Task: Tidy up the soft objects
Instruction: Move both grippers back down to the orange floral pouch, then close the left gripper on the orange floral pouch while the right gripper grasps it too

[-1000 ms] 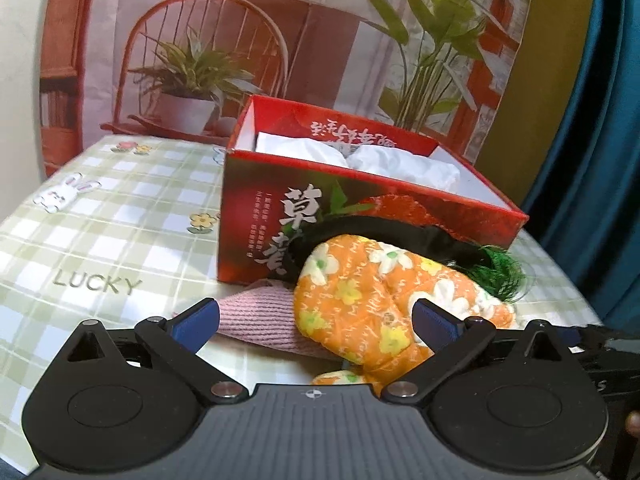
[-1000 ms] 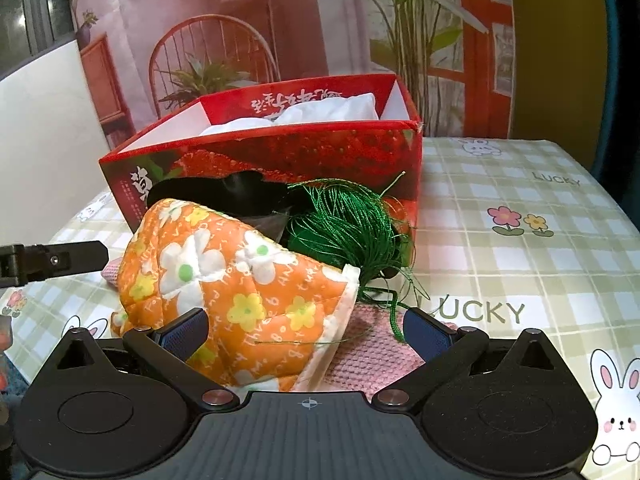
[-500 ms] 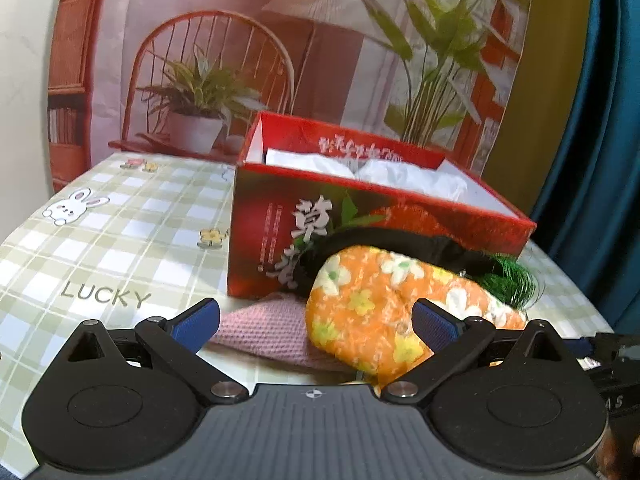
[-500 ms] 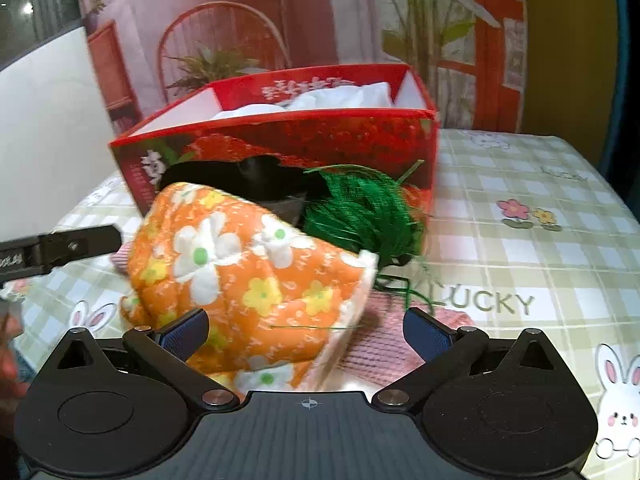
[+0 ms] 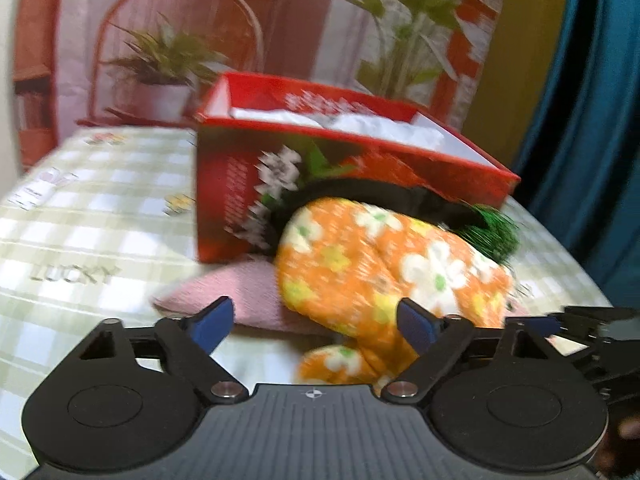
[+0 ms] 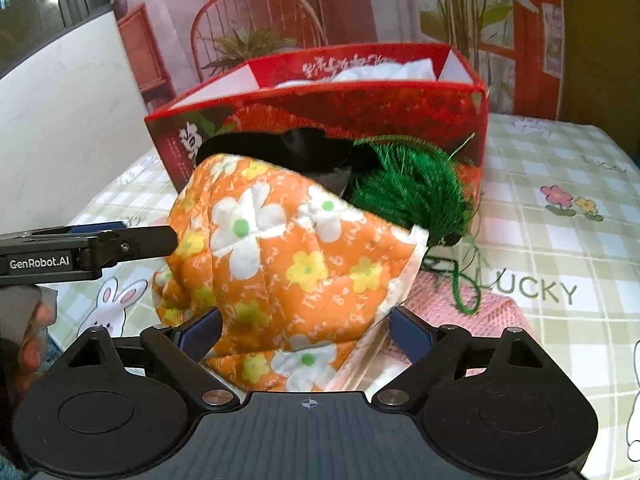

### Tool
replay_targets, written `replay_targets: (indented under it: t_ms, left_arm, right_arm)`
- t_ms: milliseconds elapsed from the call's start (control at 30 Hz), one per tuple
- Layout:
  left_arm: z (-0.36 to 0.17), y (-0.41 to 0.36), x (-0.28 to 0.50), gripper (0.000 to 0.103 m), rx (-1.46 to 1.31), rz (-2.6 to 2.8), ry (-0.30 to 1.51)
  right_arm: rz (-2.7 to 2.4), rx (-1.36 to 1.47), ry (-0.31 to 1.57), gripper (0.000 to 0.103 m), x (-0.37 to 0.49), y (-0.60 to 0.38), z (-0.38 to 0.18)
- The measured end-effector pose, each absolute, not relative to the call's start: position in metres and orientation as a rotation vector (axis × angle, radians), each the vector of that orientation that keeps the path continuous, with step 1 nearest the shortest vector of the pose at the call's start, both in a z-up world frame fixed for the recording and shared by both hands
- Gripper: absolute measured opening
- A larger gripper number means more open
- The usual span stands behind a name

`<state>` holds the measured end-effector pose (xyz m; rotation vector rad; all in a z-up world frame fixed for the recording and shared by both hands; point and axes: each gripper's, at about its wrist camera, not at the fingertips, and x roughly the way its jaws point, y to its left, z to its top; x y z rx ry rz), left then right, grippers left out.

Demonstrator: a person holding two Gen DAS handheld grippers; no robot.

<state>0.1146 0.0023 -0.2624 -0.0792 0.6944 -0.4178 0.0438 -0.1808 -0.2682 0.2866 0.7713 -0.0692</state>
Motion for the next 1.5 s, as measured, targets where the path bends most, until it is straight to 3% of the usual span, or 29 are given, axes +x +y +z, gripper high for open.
replay_targets:
  t_ms: [133,233,367,567,700,800,1333,1433,1500]
  left_arm:
    - [-0.273,-0.004,0.118,0.069,-0.090,-0.521,0.776]
    - [-0.275,-0.007,0.117,0.065,-0.080,-0.544,0.789]
    - [-0.275,-0.004,0.118,0.055,-0.103,-0.561,0.788]
    - [-0.275,-0.007,0.116,0.052,-0.109,-0.593,0.782]
    - [-0.273,-0.009,0.114,0.051,-0.112,-0.616,0.777]
    - [-0.272,-0.010,0.114,0.051,-0.108,-0.605,0.777]
    - [-0.267,0.011,0.146,0.057,-0.360,-0.510,0.766]
    - [-0.267,0.010,0.148,0.054,-0.370,-0.529,0.763]
    - [-0.266,0.006,0.142,0.040,-0.326,-0.532,0.748]
  right_arm:
    - [-0.070,0.310,0.793,0.089,0.047,-0.184,-0.275]
    - [-0.068,0.330,0.786,0.089,0.047,-0.187,-0.276]
    - [-0.082,0.338,0.762,0.080,0.045,-0.189,-0.273]
    - [-0.115,0.342,0.691,0.053,0.038,-0.195,-0.262]
    - [-0.108,0.308,0.667,0.025,0.035,-0.195,-0.257]
    - [-0.121,0.260,0.667,0.018,0.036,-0.192,-0.255]
    - [-0.142,0.272,0.705,0.020,0.037,-0.195,-0.264]
    - [-0.142,0.273,0.707,0.020,0.037,-0.195,-0.265]
    - [-0.146,0.273,0.710,0.021,0.038,-0.196,-0.266]
